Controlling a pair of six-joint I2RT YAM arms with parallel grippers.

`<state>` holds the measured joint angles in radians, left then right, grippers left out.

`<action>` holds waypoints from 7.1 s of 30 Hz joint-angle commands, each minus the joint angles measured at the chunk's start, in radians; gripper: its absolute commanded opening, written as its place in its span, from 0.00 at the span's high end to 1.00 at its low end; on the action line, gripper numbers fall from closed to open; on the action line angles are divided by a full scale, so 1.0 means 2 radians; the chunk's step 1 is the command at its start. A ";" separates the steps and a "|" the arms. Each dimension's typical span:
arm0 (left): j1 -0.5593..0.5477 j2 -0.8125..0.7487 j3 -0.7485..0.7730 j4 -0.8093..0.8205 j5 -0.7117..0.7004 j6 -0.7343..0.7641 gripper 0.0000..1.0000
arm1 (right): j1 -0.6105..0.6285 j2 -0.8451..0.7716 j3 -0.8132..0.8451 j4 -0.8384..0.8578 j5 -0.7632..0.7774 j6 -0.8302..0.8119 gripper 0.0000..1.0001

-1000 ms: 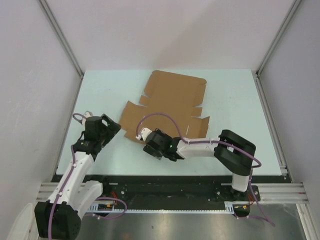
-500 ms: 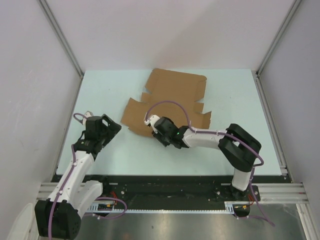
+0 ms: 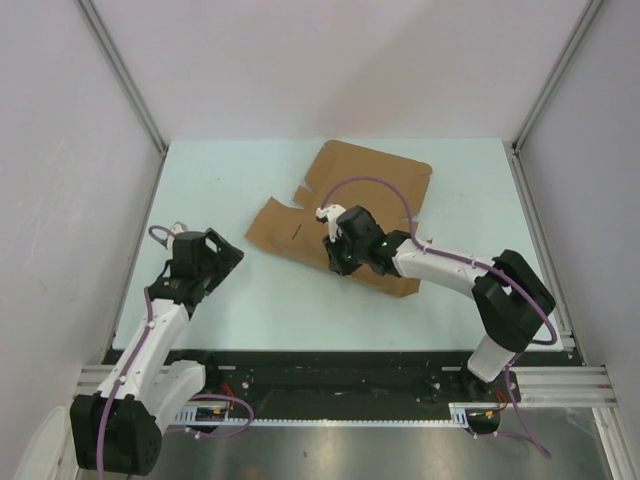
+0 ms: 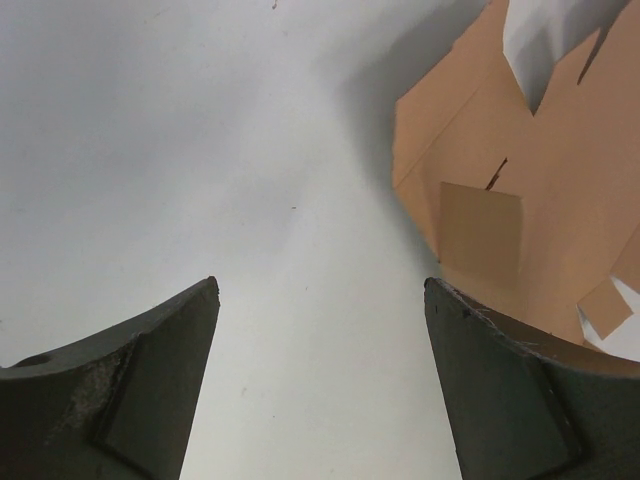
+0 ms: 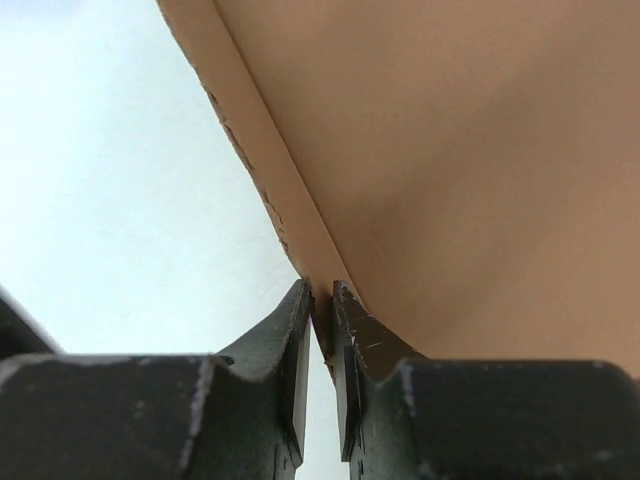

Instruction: Fold the paper box

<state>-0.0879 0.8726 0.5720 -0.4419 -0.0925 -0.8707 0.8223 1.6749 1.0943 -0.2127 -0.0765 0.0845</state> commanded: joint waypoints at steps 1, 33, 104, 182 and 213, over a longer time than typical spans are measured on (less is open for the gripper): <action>0.006 0.002 0.008 0.012 0.015 0.004 0.11 | -0.037 -0.040 0.014 -0.023 -0.104 0.073 0.95; -0.121 0.076 -0.056 0.132 0.098 -0.008 0.08 | 0.046 0.072 0.030 0.080 -0.064 0.309 0.88; -0.227 0.605 0.614 -0.071 -0.218 0.687 1.00 | -0.136 -0.219 0.056 -0.203 0.221 0.165 0.28; -0.093 0.487 0.390 0.017 0.155 0.291 0.75 | -0.195 -0.253 -0.022 -0.103 0.176 0.197 0.29; -0.235 0.550 0.466 0.117 -0.032 0.626 1.00 | -0.167 -0.141 0.025 0.044 0.141 0.024 0.28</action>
<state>-0.5514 2.0922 1.5524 -0.3653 -0.1547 0.2806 0.5213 1.2987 1.0439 -0.2470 0.2581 0.3027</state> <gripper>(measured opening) 0.013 0.710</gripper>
